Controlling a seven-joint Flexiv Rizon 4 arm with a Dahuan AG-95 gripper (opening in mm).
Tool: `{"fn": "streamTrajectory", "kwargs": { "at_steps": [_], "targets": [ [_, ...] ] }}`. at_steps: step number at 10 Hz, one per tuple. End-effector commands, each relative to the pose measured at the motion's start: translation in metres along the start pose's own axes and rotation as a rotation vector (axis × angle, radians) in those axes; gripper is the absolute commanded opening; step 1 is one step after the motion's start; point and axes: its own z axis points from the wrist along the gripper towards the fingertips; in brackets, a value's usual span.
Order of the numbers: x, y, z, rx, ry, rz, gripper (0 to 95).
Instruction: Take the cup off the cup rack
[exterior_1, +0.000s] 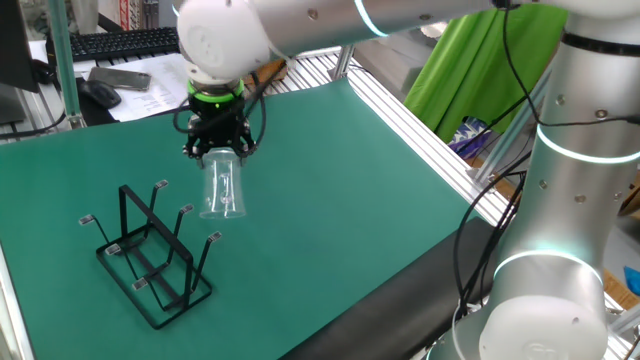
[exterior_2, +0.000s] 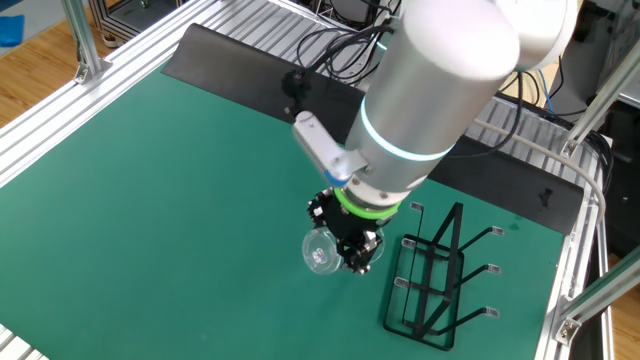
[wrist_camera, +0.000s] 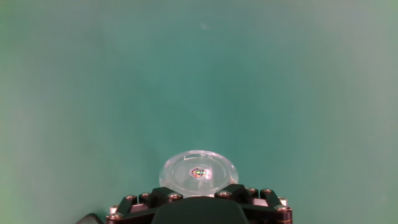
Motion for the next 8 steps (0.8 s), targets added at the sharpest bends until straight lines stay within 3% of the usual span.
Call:
{"fn": "streamTrajectory", "kwargs": {
  "at_steps": [1,3,4,8],
  "targets": [
    [0.0065,-0.0019,0.0069,-0.004,-0.02,0.004,19.0],
    [0.0102,-0.0018,0.0101,-0.002,-0.029,0.01,19.0],
    [0.01,-0.0014,0.0107,-0.003,-0.032,0.014,38.0],
    [0.0089,0.0006,0.0131,-0.006,-0.038,0.023,38.0]
  ]
}}
